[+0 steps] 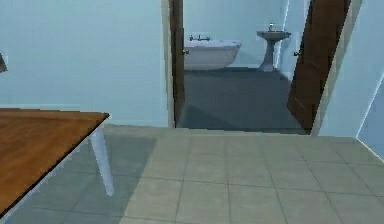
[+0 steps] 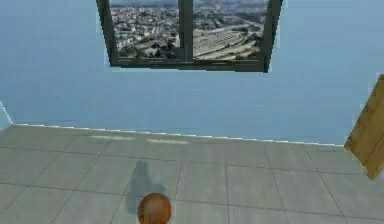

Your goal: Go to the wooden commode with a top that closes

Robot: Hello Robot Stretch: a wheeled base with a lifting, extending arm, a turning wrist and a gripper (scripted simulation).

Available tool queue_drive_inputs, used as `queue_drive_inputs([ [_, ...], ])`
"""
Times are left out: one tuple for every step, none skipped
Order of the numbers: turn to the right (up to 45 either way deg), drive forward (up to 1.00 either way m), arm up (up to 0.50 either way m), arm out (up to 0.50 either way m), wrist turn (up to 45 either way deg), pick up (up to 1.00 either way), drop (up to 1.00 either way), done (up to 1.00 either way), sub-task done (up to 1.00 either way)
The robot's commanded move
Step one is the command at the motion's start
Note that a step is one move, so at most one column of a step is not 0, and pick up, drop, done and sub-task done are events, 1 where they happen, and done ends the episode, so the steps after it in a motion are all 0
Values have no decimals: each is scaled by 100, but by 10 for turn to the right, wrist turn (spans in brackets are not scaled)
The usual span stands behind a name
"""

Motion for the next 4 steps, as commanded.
queue_drive_inputs([
  [-150, 0, 0, 0, 0, 0, 0, 0, 0],
  [0, 20, 0, 0, 0, 0, 0, 0, 0],
  [210, 0, 0, 0, 0, 0, 0, 0, 0],
  [0, 100, 0, 0, 0, 0, 0, 0, 0],
])
